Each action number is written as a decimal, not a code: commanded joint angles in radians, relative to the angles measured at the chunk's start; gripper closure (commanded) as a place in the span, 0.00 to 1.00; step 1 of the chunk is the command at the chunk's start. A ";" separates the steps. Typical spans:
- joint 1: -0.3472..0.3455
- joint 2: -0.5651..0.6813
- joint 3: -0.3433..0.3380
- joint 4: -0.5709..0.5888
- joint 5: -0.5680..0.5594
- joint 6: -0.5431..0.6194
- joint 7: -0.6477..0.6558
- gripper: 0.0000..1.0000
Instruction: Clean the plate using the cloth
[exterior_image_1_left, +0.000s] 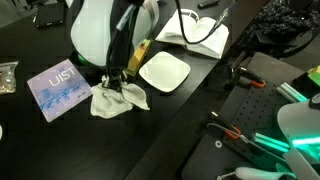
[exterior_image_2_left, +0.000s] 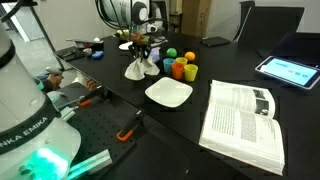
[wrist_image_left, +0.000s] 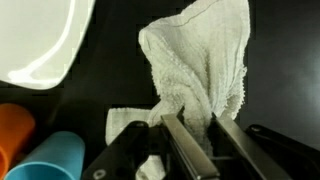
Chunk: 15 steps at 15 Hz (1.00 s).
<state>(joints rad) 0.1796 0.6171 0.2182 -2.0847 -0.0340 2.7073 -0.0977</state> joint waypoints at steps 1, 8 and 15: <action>-0.028 -0.140 -0.039 -0.092 -0.026 -0.034 -0.031 0.96; -0.042 -0.187 -0.128 -0.165 -0.058 0.005 -0.007 0.96; -0.032 -0.128 -0.244 -0.216 -0.163 0.067 0.063 0.96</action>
<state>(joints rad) 0.1364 0.4744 0.0219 -2.2732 -0.1505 2.7253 -0.0883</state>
